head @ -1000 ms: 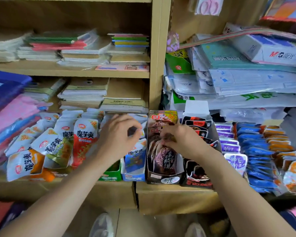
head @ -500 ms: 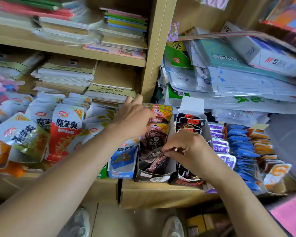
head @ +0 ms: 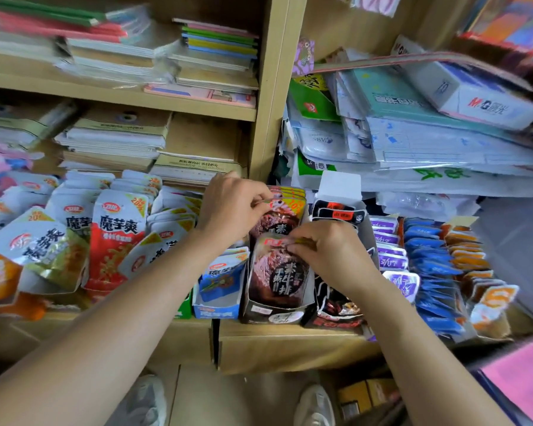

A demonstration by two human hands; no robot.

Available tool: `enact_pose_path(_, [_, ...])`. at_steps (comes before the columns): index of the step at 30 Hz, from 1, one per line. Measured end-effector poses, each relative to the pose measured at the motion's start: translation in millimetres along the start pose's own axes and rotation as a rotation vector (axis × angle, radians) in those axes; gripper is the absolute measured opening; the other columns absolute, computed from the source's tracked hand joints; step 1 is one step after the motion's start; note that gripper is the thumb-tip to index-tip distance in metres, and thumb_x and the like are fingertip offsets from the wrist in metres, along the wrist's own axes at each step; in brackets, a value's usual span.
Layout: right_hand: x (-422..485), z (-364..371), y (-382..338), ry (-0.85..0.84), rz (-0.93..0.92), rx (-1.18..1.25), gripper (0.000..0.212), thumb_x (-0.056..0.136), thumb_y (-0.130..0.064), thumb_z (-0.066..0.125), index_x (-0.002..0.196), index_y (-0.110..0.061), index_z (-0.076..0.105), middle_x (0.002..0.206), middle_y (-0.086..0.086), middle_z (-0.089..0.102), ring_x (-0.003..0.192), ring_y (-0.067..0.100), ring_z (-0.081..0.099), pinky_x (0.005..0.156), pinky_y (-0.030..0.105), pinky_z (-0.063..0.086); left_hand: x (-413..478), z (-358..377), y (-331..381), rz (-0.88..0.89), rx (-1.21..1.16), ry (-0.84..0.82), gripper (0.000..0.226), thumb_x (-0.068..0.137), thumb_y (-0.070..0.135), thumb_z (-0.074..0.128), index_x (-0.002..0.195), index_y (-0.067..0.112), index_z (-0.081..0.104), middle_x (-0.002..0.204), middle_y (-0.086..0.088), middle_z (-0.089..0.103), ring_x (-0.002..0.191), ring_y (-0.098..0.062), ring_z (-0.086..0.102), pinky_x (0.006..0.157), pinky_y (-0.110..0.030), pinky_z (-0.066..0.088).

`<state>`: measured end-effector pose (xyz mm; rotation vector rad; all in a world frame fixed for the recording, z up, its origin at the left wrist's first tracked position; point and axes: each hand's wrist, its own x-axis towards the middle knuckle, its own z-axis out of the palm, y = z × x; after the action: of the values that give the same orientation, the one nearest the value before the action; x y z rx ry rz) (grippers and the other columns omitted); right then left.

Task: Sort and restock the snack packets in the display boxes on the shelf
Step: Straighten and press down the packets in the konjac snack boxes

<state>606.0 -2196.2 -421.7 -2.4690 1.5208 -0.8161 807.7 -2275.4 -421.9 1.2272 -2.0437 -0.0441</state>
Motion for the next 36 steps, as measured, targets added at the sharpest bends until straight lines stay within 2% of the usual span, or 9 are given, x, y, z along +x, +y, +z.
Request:
enact_pose_path(4, [14.1, 3.7, 0.1, 0.158, -0.036, -0.163, 0.002, 0.086, -0.015, 0.075, 0.086, -0.017, 0.076, 0.079, 0.002, 0.073, 0.075, 0.027, 0.066, 0.058, 0.04, 0.053, 2.8, -1.3, -10.2, -0.146, -0.234, -0.065, 0.011, 0.085, 0.029, 0.08, 0.095, 0.033, 0.08, 0.075, 0.017, 0.07, 0.066, 0.003, 0.058, 0.06, -0.018, 0.038])
enact_pose_path(7, [24.1, 4.1, 3.5, 0.312, -0.039, -0.275, 0.008, 0.084, -0.009, 0.074, 0.08, -0.016, 0.074, 0.071, 0.002, 0.068, 0.07, 0.028, 0.062, 0.052, 0.035, 0.049, 4.9, -6.3, -15.4, -0.15, -0.356, -0.091, 0.019, 0.091, 0.014, 0.071, 0.103, 0.025, 0.08, 0.087, 0.007, 0.076, 0.076, -0.002, 0.066, 0.07, -0.023, 0.049])
enact_pose_path(12, [28.8, 38.8, 12.9, 0.182, -0.023, -0.315, 0.015, 0.069, 0.001, 0.074, 0.071, -0.014, 0.069, 0.068, 0.002, 0.065, 0.068, 0.027, 0.059, 0.049, 0.037, 0.051, -5.8, -13.4, -10.8, -0.147, -0.398, -0.151, 0.025, 0.091, 0.015, 0.064, 0.106, 0.028, 0.079, 0.084, 0.019, 0.07, 0.077, 0.004, 0.063, 0.069, -0.028, 0.05])
enact_pose_path(15, [29.5, 39.5, 11.9, 0.193, -0.021, -0.252, 0.008, 0.079, -0.007, 0.07, 0.074, -0.013, 0.072, 0.071, 0.002, 0.07, 0.071, 0.027, 0.064, 0.053, 0.039, 0.054, -21.1, -19.7, -0.4, -0.052, -0.174, -0.227, 0.047, 0.078, 0.037, 0.067, 0.125, 0.035, 0.069, 0.094, 0.021, 0.063, 0.091, -0.01, 0.053, 0.075, -0.031, 0.042])
enact_pose_path(17, [28.8, 34.9, 10.2, 0.222, -0.013, -0.196, 0.006, 0.082, -0.01, 0.072, 0.079, -0.013, 0.075, 0.076, 0.002, 0.073, 0.073, 0.028, 0.066, 0.058, 0.04, 0.056, -30.9, -18.9, 2.8, 0.021, 0.071, -0.235, 0.076, 0.066, 0.053, 0.069, 0.139, 0.038, 0.055, 0.121, 0.013, 0.059, 0.108, -0.017, 0.044, 0.084, -0.033, 0.035])
enact_pose_path(20, [27.1, 31.4, 10.0, 0.251, 0.013, -0.118, 0.007, 0.08, -0.01, 0.078, 0.087, -0.013, 0.078, 0.084, 0.002, 0.073, 0.074, 0.026, 0.068, 0.061, 0.039, 0.057, -33.0, -11.5, 2.3, -0.021, 0.252, -0.182, 0.097, 0.058, 0.058, 0.081, 0.145, 0.036, 0.046, 0.137, 0.002, 0.044, 0.121, -0.025, 0.037, 0.089, -0.04, 0.032])
enact_pose_path(25, [25.3, 31.1, 12.0, 0.266, 0.048, -0.166, 0.022, 0.074, -0.01, 0.086, 0.093, -0.009, 0.075, 0.087, 0.004, 0.067, 0.081, 0.029, 0.063, 0.063, 0.04, 0.055, -13.2, -7.8, -10.6, -0.071, 0.15, -0.116, 0.061, 0.072, 0.055, 0.08, 0.128, 0.038, 0.061, 0.12, 0.011, 0.066, 0.113, -0.019, 0.057, 0.079, -0.035, 0.021])
enact_pose_path(29, [27.4, 32.5, 11.0, 0.26, 0.07, -0.292, 0.037, 0.072, -0.017, 0.088, 0.104, -0.01, 0.071, 0.094, 0.005, 0.066, 0.087, 0.031, 0.06, 0.069, 0.039, 0.053, -10.5, -2.2, -10.3, -0.085, 0.106, -0.052, 0.046, 0.071, 0.046, 0.084, 0.108, 0.033, 0.059, 0.103, 0.013, 0.068, 0.099, -0.016, 0.063, 0.076, -0.036, 0.023])
enact_pose_path(36, [37.0, 33.4, 17.2, 0.27, 0.293, -0.4, 0.053, 0.069, -0.046, 0.087, 0.101, -0.012, 0.06, 0.098, 0.009, 0.057, 0.09, 0.033, 0.054, 0.075, 0.045, 0.05, -7.2, 2.0, -9.8, 0.017, 0.152, -0.207, 0.054, 0.076, 0.044, 0.081, 0.126, 0.04, 0.062, 0.132, 0.011, 0.058, 0.114, -0.019, 0.058, 0.092, -0.038, 0.032])
